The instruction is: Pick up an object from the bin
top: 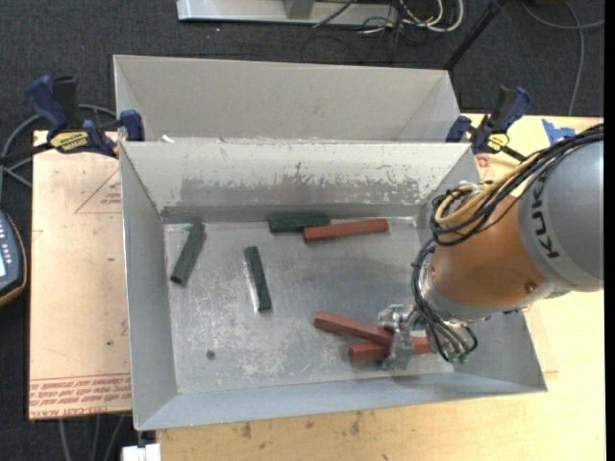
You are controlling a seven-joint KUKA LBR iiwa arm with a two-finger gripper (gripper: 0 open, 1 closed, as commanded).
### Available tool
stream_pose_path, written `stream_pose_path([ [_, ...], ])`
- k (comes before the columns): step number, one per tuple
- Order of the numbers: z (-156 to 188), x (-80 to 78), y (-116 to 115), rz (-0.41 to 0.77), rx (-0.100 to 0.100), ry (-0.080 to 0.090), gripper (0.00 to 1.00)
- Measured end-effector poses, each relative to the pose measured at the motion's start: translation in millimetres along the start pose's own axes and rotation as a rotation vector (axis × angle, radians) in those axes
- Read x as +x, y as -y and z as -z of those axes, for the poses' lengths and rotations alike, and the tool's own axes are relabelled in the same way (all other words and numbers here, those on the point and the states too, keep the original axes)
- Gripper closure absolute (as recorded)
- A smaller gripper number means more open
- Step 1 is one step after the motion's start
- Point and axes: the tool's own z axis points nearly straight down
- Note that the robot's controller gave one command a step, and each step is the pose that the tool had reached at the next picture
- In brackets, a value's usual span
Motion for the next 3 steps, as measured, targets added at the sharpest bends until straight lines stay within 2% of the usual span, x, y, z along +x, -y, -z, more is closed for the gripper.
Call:
stream_pose_path([
  [1, 149, -23.5, 37, 0.317, 0.003, 0.008, 1.0],
  [2, 97, -73.5, 3, 0.46, -0.002, 0.0, 1.0],
  [3, 99, -73.6, 5, 0.457, -0.001, 0.001, 0.0],
])
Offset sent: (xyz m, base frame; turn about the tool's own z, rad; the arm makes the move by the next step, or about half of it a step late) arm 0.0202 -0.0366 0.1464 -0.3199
